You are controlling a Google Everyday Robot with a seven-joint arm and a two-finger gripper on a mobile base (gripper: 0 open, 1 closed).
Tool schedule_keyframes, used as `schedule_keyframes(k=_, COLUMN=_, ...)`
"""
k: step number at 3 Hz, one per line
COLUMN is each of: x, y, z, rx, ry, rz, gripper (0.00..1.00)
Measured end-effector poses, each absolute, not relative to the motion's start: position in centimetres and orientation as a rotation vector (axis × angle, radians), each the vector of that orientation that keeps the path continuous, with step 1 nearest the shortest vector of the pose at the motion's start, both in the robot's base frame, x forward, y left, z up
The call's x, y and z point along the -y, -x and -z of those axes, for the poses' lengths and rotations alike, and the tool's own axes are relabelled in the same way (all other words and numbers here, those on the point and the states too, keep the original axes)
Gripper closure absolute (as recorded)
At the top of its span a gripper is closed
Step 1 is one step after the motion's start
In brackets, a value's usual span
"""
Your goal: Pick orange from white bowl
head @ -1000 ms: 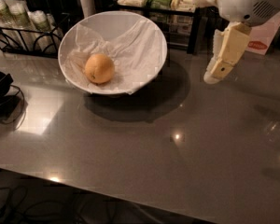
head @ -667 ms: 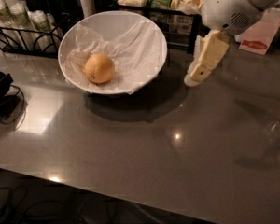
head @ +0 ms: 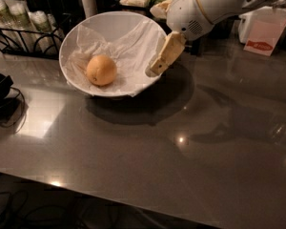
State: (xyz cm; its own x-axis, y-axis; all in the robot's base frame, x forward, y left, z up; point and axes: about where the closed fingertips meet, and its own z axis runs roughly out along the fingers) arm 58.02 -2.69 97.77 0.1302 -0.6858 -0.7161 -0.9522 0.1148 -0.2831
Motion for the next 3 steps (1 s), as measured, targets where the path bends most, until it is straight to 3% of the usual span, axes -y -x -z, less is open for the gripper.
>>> schedule_keyframes(k=3, x=-1.4, y=-60.4, z=-95.5, rx=-1.572, ry=1.552, rz=-0.519, gripper=0.00)
